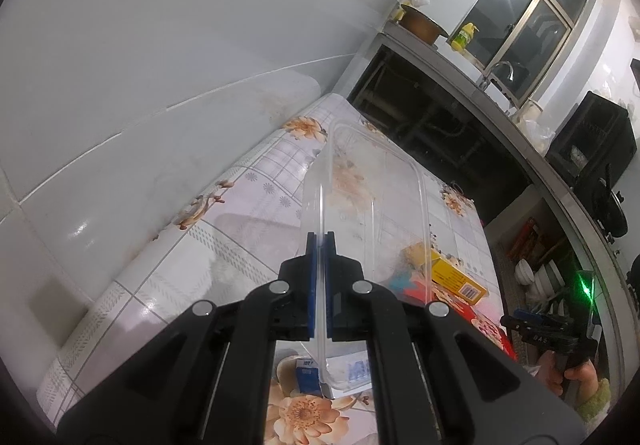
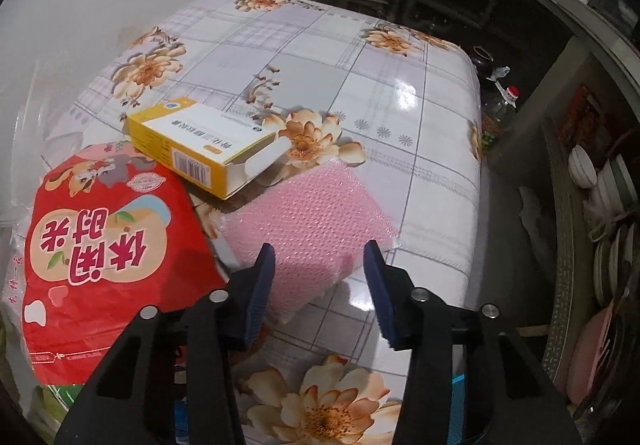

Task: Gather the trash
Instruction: 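Grasp the clear plastic container with the left tool while the right tool grasps the pink scrubber, then lift the pink mesh scrubber off the table with the right tool, then carry the scrubber over the blue wastebasket and open the right tool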

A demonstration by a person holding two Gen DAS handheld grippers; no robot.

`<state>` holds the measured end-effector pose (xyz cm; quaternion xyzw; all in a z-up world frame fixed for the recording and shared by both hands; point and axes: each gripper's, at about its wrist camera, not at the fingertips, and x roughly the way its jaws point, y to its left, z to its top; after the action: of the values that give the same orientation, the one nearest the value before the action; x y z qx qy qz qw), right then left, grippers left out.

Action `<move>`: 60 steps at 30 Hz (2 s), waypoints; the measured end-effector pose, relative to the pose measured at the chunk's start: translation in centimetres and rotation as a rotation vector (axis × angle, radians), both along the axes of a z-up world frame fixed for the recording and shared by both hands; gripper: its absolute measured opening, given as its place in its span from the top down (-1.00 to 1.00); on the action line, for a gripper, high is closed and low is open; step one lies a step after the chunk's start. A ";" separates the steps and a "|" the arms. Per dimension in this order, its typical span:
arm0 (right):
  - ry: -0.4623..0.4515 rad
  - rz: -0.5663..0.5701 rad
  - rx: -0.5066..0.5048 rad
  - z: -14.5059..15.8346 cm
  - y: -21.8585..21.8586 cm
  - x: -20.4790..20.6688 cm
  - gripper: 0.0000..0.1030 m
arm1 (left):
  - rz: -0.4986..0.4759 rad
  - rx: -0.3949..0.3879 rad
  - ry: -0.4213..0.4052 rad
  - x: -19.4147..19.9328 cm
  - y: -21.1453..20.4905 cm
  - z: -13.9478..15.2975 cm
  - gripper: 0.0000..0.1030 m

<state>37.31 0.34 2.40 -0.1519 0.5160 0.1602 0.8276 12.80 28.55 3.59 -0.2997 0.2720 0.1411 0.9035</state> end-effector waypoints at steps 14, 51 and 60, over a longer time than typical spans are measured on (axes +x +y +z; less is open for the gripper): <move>0.496 -0.502 0.417 -6.1 -7.0 6.3 -0.48 | 0.004 -0.003 0.014 0.2 0.2 -0.2 0.97; -0.115 -0.503 0.448 4.8 -13.0 0.3 0.52 | -0.041 0.085 -0.077 -1.2 -4.0 5.3 0.97; -0.321 -0.613 0.429 7.8 -21.5 -10.6 0.52 | -0.249 0.159 -0.150 1.4 -13.7 9.4 0.97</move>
<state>26.70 -21.19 10.20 0.1621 0.3563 -0.0157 0.9201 14.16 14.86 12.98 -0.2008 0.2265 0.0264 0.9527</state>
